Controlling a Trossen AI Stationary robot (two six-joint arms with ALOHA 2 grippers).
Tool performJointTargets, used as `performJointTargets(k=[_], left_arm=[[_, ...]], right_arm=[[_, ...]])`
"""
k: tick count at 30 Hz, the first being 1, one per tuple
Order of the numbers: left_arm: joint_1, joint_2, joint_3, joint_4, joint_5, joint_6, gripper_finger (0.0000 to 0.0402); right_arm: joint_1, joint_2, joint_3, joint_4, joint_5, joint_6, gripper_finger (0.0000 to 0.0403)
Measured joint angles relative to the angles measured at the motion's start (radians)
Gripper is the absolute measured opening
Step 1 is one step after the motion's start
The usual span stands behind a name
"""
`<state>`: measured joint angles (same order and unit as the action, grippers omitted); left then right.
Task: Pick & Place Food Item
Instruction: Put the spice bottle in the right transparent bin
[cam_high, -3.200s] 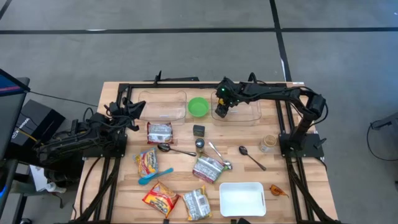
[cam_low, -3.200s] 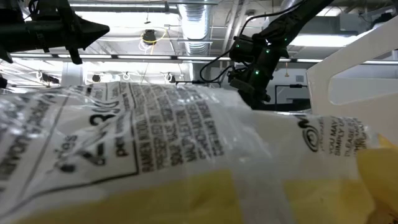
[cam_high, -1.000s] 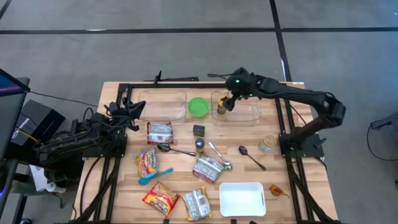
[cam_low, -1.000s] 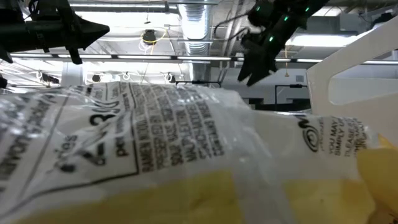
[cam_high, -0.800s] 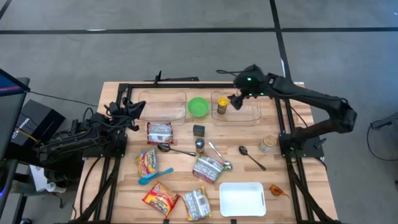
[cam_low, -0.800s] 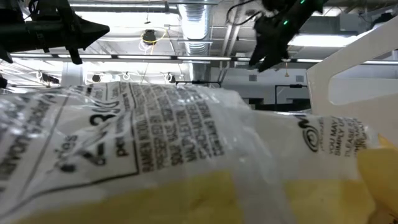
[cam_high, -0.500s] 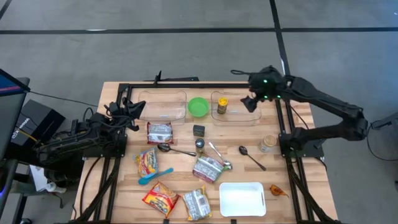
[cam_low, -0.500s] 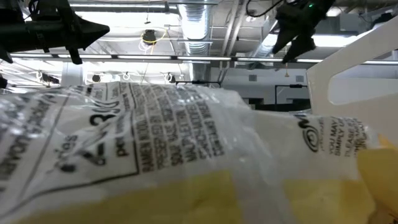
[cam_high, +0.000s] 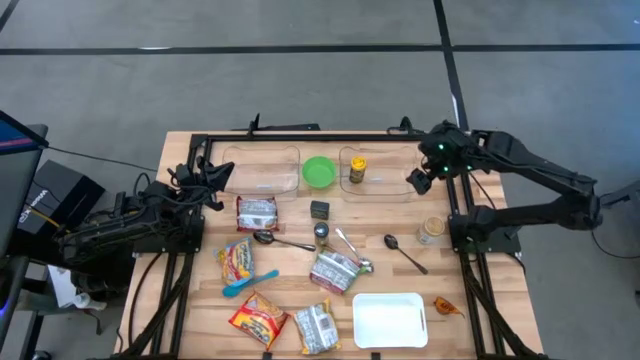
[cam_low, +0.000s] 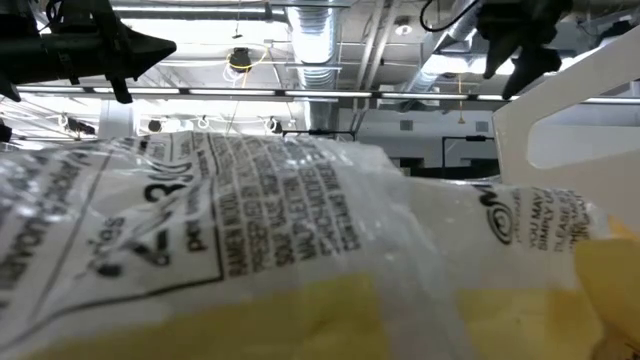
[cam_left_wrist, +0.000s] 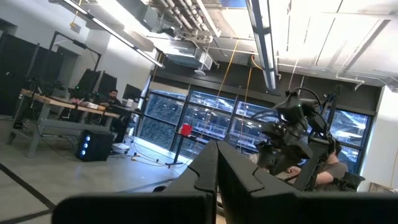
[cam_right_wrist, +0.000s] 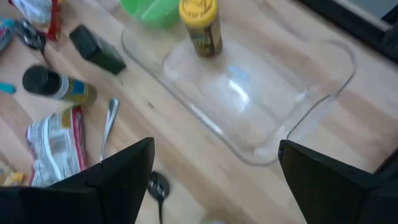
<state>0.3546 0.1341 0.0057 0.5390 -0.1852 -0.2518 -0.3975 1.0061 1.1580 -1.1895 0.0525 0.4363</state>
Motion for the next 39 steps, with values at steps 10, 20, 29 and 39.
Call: performJointTargets(k=[10, 20, 29, 39], left_arm=[[0.0, 0.0, 0.0, 0.0, 0.0, 0.0, 0.0], [0.0, 0.0, 0.0, 0.0, 0.0, 0.0, 0.0], [0.0, 0.0, 0.0, 0.0, 0.0, 0.0, 0.0], [0.0, 0.0, 0.0, -0.001, 0.0, 0.0, 0.0]], right_arm=[[0.153, 0.002, -0.002, -0.109, 0.018, 0.181, 0.0336], [0.32, 0.002, -0.099, -0.218, 0.112, 0.444, 0.0336], [0.406, 0.002, -0.22, -0.232, 0.101, 0.592, 0.0336], [0.46, 0.002, -0.247, -0.215, 0.099, 0.664, 0.0336]])
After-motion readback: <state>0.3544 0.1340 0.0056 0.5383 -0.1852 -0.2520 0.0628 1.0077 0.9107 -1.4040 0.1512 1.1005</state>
